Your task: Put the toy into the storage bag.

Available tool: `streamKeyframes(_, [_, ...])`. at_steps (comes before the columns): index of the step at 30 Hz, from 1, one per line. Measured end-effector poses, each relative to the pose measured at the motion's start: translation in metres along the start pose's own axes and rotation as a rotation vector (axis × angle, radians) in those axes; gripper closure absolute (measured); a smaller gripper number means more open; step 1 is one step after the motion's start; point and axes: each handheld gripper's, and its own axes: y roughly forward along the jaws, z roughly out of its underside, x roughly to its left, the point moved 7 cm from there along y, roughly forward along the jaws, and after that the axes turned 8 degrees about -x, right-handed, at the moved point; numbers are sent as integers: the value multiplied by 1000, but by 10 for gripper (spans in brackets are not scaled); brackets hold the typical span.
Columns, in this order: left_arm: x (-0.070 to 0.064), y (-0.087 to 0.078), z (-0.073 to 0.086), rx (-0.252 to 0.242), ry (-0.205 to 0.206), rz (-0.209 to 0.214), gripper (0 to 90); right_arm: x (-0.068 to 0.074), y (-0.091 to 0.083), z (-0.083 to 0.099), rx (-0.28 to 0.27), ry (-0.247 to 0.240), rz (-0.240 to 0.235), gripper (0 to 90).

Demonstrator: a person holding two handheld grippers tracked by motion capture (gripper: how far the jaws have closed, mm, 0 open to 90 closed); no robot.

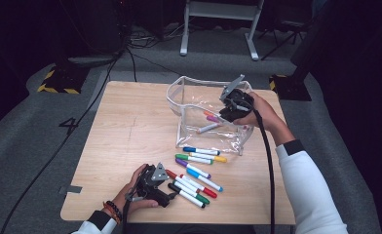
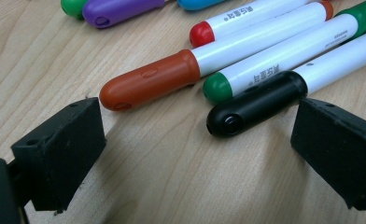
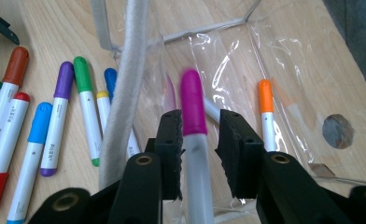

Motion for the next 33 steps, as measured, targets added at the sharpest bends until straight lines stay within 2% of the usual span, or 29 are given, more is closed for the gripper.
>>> streamKeyframes(4, [0, 0, 0, 0, 1, 1, 32, -5, -9, -1, -60, 29, 59, 590])
streamKeyframes(5, [0, 0, 0, 0, 1, 1, 32, -6, -13, -1, -83, 39, 76, 590])
streamKeyframes(7, [0, 0, 0, 0, 1, 1, 32, -8, -25, -3, -162, 73, 73, 558])
streamKeyframes(9, [0, 0, 0, 2, 3, 2, 32, -11, -34, -2, -202, 91, 114, 532])
streamKeyframes(13, [0, 0, 0, 2, 3, 2, 32, -8, -55, -3, -319, 116, 116, 486])
streamKeyframes(17, [0, 0, 0, 1, 3, 3, 32, 3, -72, 1, -384, 107, 118, 434])
streamKeyframes(24, [0, 0, 0, 0, 6, 6, 32, 24, -90, 21, -437, 89, 143, 373])
streamKeyframes(26, [0, 0, 0, 0, 5, 5, 32, 30, -96, 30, -450, 80, 170, 373])
streamKeyframes(33, [0, 0, 0, 0, 5, 5, 32, 54, -107, 64, -480, 78, 178, 371])
